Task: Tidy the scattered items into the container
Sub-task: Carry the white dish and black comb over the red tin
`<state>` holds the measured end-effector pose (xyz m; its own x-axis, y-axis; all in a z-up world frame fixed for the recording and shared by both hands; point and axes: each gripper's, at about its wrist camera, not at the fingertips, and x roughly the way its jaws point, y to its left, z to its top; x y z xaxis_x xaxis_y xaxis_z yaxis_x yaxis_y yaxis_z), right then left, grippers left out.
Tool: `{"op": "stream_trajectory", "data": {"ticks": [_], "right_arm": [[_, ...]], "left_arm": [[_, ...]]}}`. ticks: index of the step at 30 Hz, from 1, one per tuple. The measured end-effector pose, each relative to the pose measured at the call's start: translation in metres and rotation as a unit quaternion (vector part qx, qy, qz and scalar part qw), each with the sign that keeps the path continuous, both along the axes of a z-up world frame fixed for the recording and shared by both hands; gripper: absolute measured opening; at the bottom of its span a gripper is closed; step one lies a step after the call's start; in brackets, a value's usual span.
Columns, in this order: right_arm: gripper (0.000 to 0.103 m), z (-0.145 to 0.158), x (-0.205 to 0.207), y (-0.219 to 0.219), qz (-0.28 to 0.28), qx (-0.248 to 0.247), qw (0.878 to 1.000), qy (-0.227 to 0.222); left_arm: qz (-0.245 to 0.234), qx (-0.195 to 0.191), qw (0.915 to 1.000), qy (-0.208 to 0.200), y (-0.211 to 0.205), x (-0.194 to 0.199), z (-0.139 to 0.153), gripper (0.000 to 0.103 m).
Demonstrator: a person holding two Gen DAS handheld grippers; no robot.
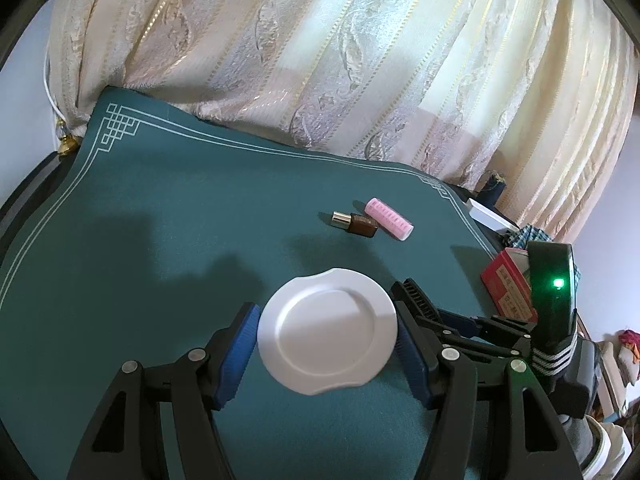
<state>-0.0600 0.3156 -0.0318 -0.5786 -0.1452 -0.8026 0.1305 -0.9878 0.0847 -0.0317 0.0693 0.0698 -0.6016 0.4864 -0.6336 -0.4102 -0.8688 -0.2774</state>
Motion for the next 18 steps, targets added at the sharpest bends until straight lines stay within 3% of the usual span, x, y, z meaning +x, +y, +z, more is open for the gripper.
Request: {"op": "stream_trajectory", "data": {"ticks": [7, 18], "right_arm": [[0.029, 0.033, 0.039, 0.025, -0.015, -0.055, 0.997, 0.043], [0.029, 0.074, 0.102, 0.085, -0.075, -0.069, 0.990, 0.102]], "left_arm": [[-0.013, 0.001, 0.9999, 0.010, 0.007, 0.014, 0.008, 0.067], [-0.071, -0.007, 0.9970, 0.030, 0.055, 0.049, 0.022, 0.067]]}}
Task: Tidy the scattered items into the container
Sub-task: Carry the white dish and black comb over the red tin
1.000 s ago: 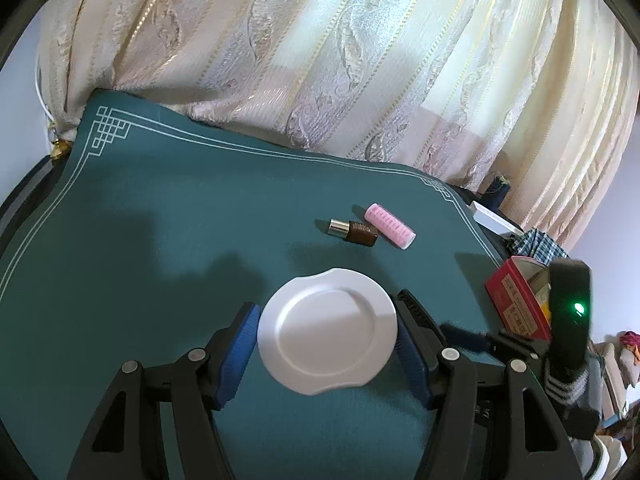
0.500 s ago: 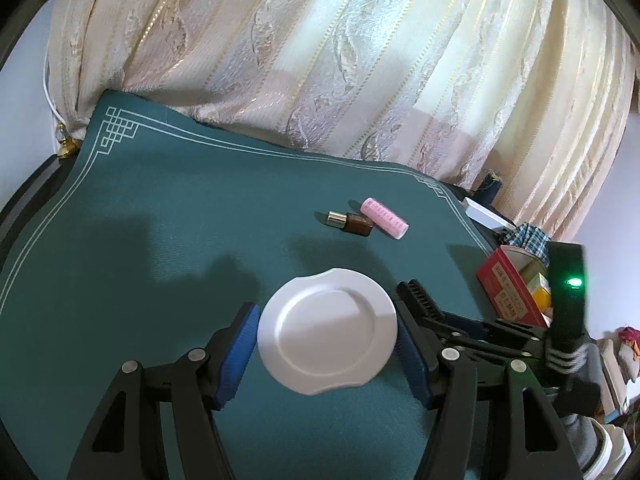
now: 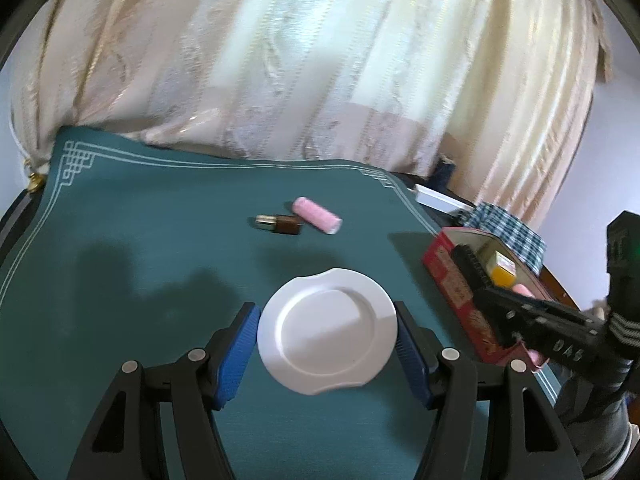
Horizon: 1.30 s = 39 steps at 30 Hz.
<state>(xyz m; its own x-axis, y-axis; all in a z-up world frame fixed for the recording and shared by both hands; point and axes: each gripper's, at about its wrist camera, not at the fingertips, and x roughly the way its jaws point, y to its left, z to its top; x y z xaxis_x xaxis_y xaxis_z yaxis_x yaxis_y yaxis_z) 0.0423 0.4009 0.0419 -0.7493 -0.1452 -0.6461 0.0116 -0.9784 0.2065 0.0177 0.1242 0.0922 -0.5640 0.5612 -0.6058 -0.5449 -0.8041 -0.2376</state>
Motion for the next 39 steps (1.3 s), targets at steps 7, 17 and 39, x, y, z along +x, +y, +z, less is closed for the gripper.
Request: {"op": "stream_trajectory", "data": {"ticks": [7, 17, 39], "right_arm": [[0.029, 0.015, 0.041, 0.065, -0.076, 0.002, 0.997, 0.027], [0.029, 0.009, 0.073, 0.125, -0.139, -0.008, 0.990, 0.031], [0.029, -0.007, 0.083, 0.164, -0.161, -0.033, 0.986, 0.027]], "left_arm": [[-0.041, -0.001, 0.9991, 0.007, 0.035, 0.020, 0.007, 0.067], [-0.102, -0.009, 0.9946, 0.018, 0.093, 0.047, 0.018, 0.067], [-0.179, -0.022, 0.9830, 0.033, 0.176, 0.072, 0.033, 0.067]]}}
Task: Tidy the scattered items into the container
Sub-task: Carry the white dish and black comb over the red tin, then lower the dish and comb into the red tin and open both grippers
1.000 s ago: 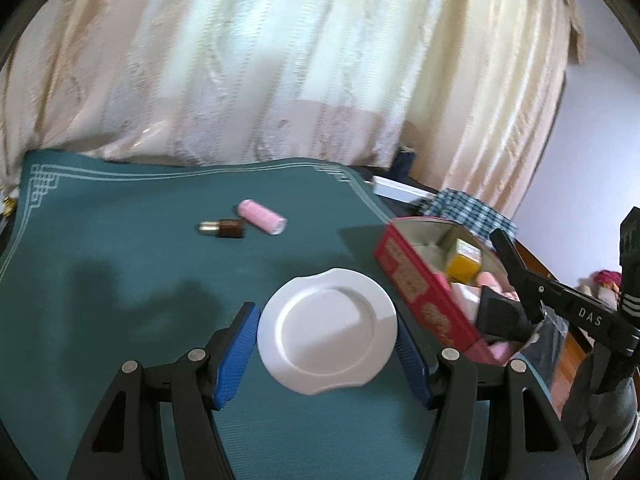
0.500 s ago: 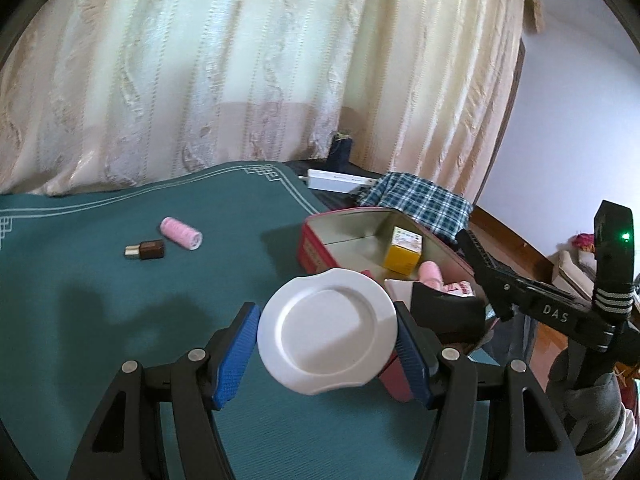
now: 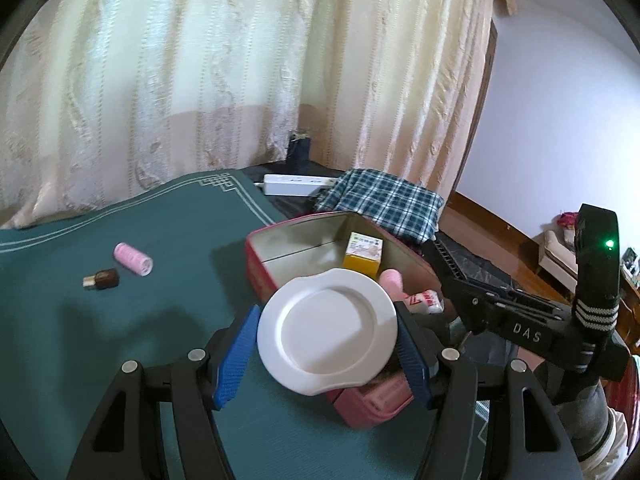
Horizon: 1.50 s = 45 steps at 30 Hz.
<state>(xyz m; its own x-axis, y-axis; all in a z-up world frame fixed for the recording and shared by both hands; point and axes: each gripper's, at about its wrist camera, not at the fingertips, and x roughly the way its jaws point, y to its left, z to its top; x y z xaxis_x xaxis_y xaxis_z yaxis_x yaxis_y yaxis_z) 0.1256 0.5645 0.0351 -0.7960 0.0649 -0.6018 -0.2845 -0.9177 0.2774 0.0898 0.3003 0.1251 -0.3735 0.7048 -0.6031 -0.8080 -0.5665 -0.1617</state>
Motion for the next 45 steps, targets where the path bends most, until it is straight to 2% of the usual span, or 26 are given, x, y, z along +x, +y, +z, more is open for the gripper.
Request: {"op": "stream_trajectory", "data": {"ticks": [18, 20, 21, 22, 32, 34, 36, 37, 45], "right_arm": [[0.029, -0.002, -0.006, 0.010, -0.002, -0.002, 1.000, -0.004], [0.029, -0.002, -0.007, 0.010, -0.004, -0.001, 1.000, -0.006], [0.030, -0.003, -0.008, 0.011, -0.005, 0.000, 1.000, -0.008], [0.030, -0.004, -0.009, 0.012, -0.007, -0.003, 1.000, -0.010], [0.031, -0.013, -0.013, 0.015, 0.003, -0.029, 0.999, -0.024], [0.040, -0.012, -0.013, 0.014, 0.002, -0.030, 0.999, -0.021], [0.069, -0.009, -0.011, 0.014, -0.001, -0.029, 0.999, -0.016], [0.074, -0.007, -0.010, 0.013, -0.004, -0.026, 1.000, -0.011], [0.076, 0.004, -0.011, -0.006, 0.010, 0.001, 1.000, 0.002]], "left_arm": [[-0.027, -0.011, 0.9994, -0.017, 0.053, -0.006, -0.013, 0.068], [-0.026, -0.009, 0.9993, -0.026, 0.055, -0.008, -0.015, 0.073], [-0.023, -0.007, 0.9993, -0.029, 0.055, -0.009, -0.015, 0.083], [-0.021, -0.004, 0.9993, -0.030, 0.054, -0.010, -0.016, 0.085], [0.005, -0.001, 0.9993, -0.037, 0.043, -0.021, -0.017, 0.085], [0.008, 0.000, 0.9993, -0.037, 0.040, -0.022, -0.017, 0.085], [0.010, 0.001, 0.9993, -0.037, 0.037, -0.023, -0.016, 0.085], [0.011, 0.002, 0.9993, -0.037, 0.036, -0.023, -0.015, 0.085], [0.026, 0.000, 0.9990, -0.037, 0.023, -0.028, -0.017, 0.085]]}}
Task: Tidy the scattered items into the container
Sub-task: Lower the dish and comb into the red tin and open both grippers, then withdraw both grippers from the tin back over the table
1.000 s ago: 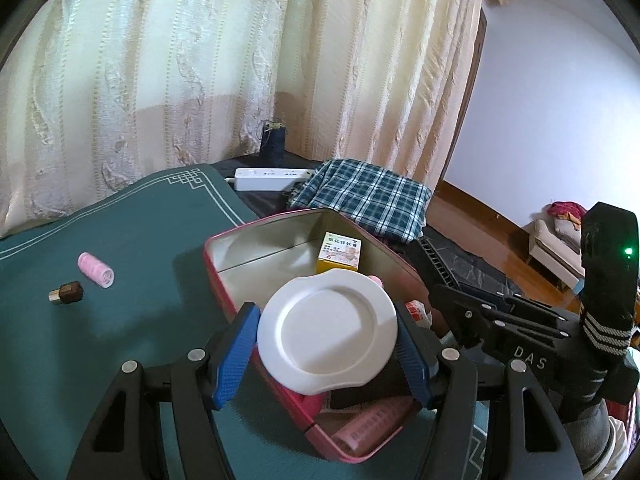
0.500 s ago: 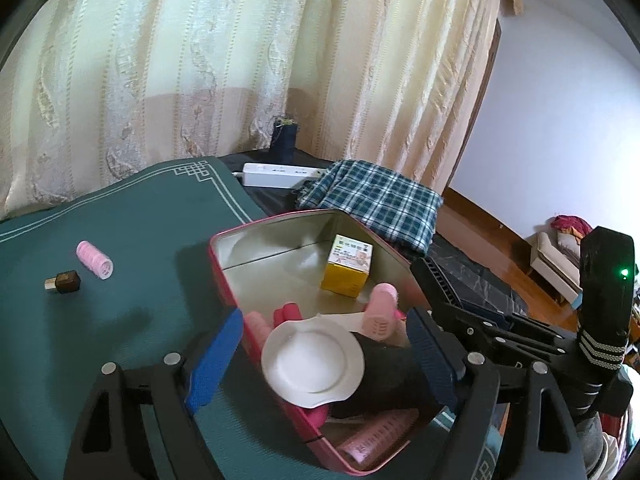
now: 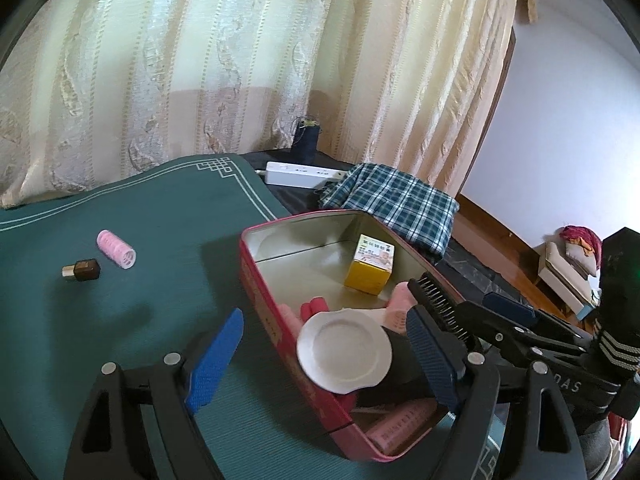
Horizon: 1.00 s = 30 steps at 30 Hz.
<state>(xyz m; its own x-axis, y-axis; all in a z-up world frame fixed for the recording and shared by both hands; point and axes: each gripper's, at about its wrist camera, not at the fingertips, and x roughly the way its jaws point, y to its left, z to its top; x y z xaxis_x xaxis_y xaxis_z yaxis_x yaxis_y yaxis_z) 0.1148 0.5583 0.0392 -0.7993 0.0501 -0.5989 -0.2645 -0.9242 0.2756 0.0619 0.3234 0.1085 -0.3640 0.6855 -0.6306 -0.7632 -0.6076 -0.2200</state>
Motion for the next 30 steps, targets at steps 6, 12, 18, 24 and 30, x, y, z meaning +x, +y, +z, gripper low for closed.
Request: {"op": "stream_trajectory", "data": {"ticks": [6, 12, 18, 24, 30], "right_arm": [[0.076, 0.001, -0.007, -0.017, 0.016, -0.002, 1.000, 0.004], [0.078, 0.005, -0.017, -0.041, 0.039, 0.008, 0.999, 0.011], [0.079, 0.009, -0.030, -0.072, 0.071, 0.023, 0.997, 0.018], [0.079, 0.008, -0.044, -0.105, 0.108, 0.034, 0.993, 0.017], [0.079, 0.004, -0.060, -0.143, 0.149, 0.045, 0.988, 0.013]], "left_arm": [[0.025, -0.002, 0.9997, 0.000, -0.020, -0.010, -0.003, 0.085], [0.064, -0.007, 0.9979, -0.005, -0.051, -0.029, -0.010, 0.085], [0.109, -0.008, 0.9940, -0.009, -0.090, -0.051, -0.015, 0.085], [0.138, -0.008, 0.9904, -0.010, -0.120, -0.068, -0.017, 0.085], [0.162, -0.011, 0.9867, -0.010, -0.146, -0.087, -0.021, 0.085]]}}
